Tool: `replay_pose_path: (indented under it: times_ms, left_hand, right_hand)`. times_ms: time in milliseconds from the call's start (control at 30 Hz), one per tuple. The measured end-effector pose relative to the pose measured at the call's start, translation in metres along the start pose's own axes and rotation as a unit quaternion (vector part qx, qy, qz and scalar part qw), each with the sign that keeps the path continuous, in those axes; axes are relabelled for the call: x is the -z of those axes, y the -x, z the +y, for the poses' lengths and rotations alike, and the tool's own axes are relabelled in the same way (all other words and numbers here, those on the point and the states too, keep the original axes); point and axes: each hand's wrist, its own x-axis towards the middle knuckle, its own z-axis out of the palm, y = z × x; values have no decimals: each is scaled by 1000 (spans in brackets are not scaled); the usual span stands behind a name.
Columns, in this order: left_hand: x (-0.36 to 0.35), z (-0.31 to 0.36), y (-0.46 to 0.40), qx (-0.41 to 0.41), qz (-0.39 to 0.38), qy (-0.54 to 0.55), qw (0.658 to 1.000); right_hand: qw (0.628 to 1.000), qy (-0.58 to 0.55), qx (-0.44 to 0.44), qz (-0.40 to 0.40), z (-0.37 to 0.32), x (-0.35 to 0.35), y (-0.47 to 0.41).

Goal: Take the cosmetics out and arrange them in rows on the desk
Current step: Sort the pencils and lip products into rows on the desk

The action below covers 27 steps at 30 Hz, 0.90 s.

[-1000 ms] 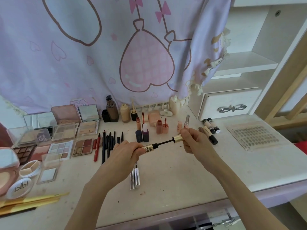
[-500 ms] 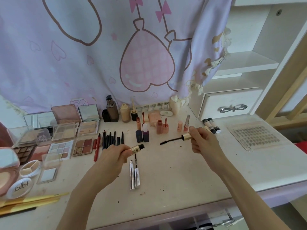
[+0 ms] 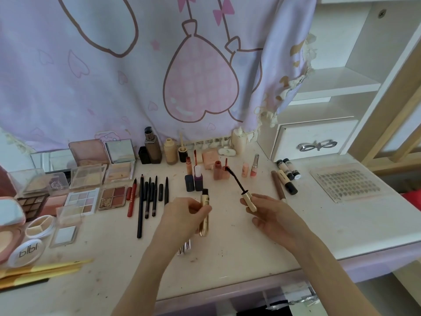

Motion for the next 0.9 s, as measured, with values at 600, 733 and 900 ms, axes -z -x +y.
replay_pose_path:
  times_ms: [600, 733, 900]
  left_hand:
    - [-42, 1, -2, 25, 59, -158, 985]
    - [-41, 1, 5, 18, 80, -133, 988]
    - [-41, -2, 8, 13, 97, -114, 989]
  right_hand:
    - [906, 350, 181, 153, 42, -13, 11]
    - [893, 344, 231, 175, 55, -25, 12]
    - [865, 377, 282, 176, 65, -34, 14]
